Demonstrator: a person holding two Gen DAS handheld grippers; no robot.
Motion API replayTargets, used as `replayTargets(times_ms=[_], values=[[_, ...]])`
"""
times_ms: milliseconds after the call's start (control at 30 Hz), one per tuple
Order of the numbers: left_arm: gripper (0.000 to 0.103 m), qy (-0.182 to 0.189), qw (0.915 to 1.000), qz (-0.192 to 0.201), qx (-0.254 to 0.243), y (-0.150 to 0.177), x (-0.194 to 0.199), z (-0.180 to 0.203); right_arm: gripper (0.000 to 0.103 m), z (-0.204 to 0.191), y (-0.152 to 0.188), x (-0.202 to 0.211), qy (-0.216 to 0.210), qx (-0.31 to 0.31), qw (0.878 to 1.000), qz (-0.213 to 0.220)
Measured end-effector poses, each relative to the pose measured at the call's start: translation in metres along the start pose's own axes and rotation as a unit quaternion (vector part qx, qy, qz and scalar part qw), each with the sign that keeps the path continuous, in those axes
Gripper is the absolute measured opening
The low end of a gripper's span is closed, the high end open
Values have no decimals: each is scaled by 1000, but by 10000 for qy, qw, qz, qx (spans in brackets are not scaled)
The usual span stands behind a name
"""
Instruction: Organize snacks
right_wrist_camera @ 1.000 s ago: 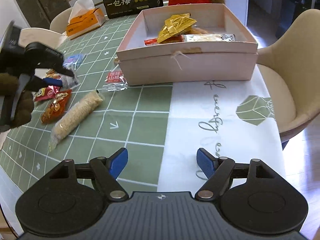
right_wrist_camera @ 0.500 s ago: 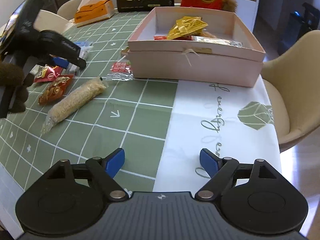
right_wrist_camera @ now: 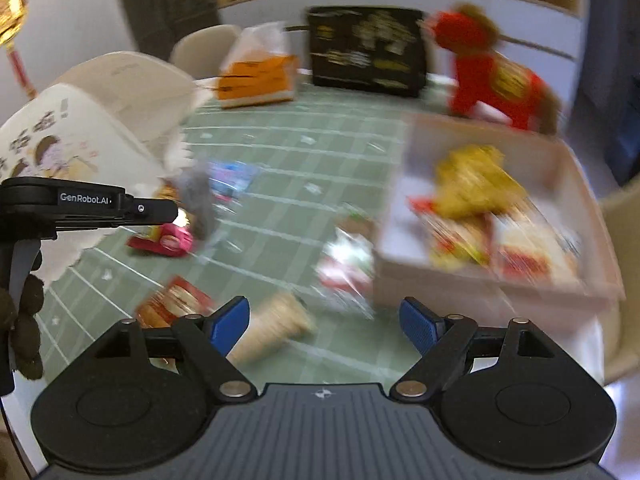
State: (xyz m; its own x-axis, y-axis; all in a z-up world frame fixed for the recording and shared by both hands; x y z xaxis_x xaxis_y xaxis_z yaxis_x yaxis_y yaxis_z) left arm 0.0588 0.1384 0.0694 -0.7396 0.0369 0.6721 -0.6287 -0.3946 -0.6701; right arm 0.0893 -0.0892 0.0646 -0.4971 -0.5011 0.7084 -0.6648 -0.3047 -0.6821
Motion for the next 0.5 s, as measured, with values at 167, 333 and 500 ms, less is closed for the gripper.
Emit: replayTargets(times_ms=[167,333,500], values=[[14,-69,9995,-71,307,2,22,-37,83,-37,-50,-46,-208,102,9997,-66],[18,93,9972,-356,653,26,28,-68,83,-63,-88,-116,-397,-602,9969,-301],[18,76,9945,-608,846,48,25,-86,83,-78,-108,-181,176,-572,9971,-467]])
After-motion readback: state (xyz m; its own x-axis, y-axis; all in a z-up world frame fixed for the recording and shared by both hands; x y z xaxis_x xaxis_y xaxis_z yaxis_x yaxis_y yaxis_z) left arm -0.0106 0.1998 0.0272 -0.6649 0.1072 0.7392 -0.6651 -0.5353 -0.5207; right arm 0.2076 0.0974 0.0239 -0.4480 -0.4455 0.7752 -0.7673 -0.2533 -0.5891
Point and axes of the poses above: each gripper's, at about its wrist camera, not at the fingertips, and x roughly against the way its jaws point, z to its right, y to its underside, the point moved 3 cm from there along -x, roughly the way its jaws point, and after that the axes turned 2 degrees about z, right-handed, at the moved point
